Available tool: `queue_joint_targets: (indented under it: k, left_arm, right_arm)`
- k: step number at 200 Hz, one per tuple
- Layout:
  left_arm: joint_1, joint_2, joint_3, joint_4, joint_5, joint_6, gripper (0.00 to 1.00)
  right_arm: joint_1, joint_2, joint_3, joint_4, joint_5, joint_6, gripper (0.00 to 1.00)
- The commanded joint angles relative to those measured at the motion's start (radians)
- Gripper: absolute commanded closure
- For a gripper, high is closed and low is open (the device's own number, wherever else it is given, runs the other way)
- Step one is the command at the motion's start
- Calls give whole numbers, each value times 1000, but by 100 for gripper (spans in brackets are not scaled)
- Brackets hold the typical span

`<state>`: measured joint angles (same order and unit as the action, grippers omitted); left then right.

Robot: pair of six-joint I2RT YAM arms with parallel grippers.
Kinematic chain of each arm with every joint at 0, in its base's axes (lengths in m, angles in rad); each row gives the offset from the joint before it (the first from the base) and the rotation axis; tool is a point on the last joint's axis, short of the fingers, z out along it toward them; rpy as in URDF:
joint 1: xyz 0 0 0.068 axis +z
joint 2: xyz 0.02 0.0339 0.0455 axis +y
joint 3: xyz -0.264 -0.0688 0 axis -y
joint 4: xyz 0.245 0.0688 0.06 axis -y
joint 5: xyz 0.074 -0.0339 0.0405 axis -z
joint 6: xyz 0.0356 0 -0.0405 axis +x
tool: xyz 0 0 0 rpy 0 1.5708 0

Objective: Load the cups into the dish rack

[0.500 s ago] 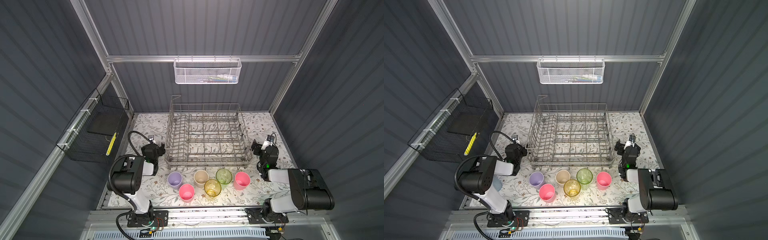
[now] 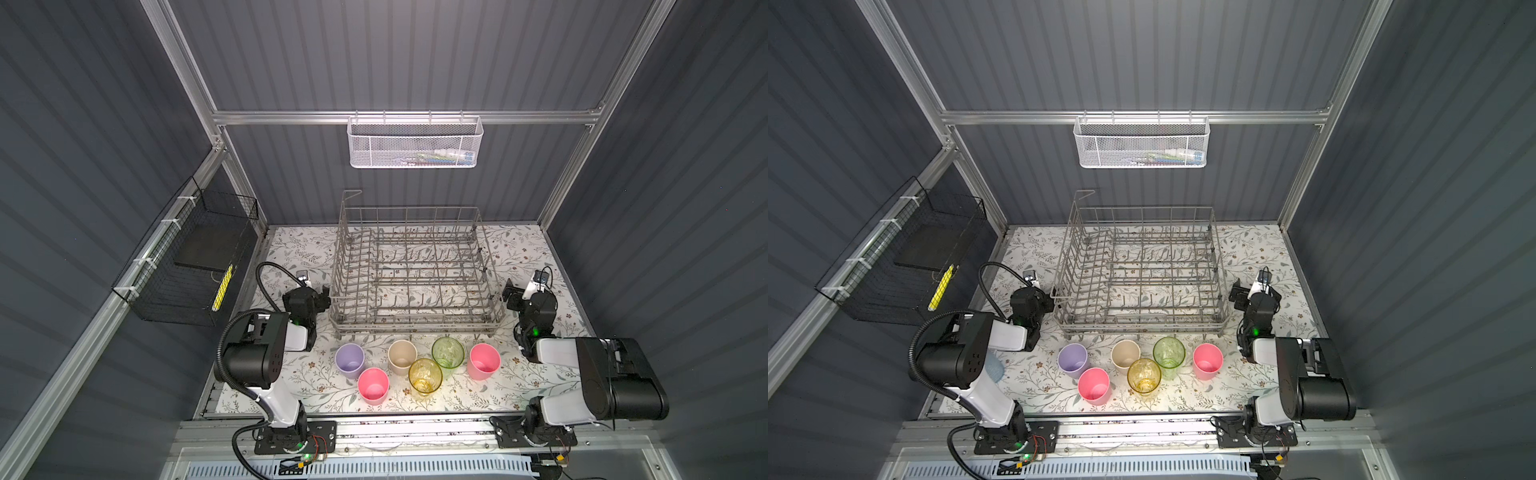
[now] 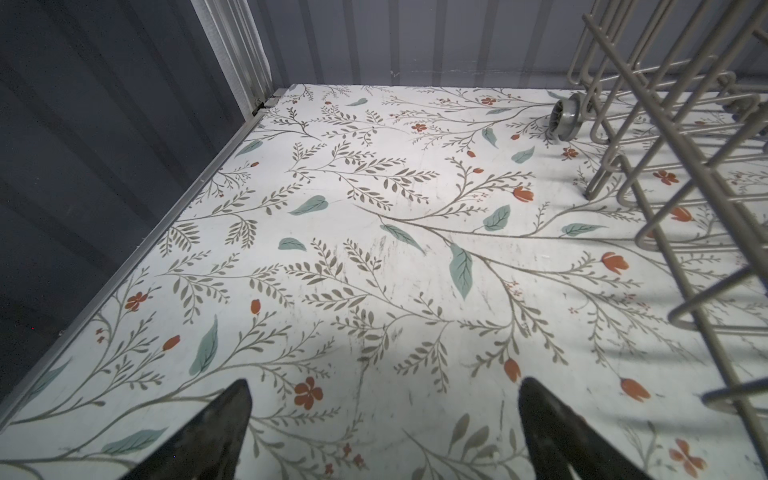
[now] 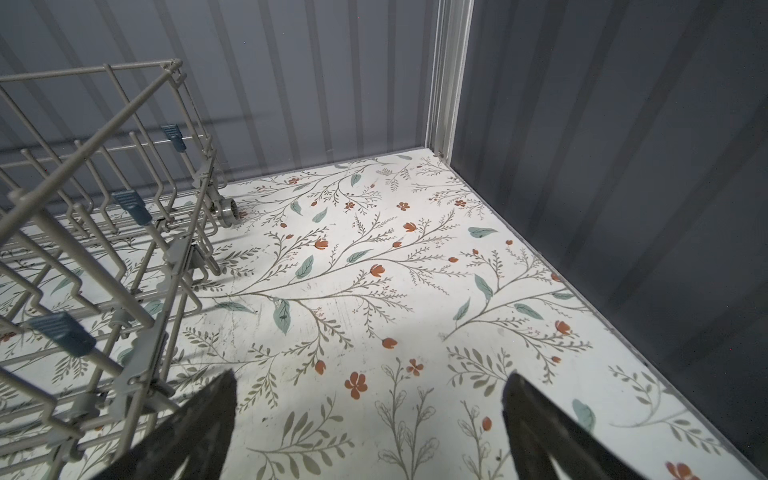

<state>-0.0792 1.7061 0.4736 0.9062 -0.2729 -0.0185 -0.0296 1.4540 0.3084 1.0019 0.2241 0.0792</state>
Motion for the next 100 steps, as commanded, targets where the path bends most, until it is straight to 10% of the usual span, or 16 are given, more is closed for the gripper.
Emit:
queue_joint_targets:
  k: [1,100]
  left_arm:
    - [-4,10,-11,19,-13,9,0]
    - [-4,-13,-5,0,-14,13,0]
  right_arm:
    - [2,6,-8,24,-6,8,1]
    - [2,3,-10,25,-7,7,1]
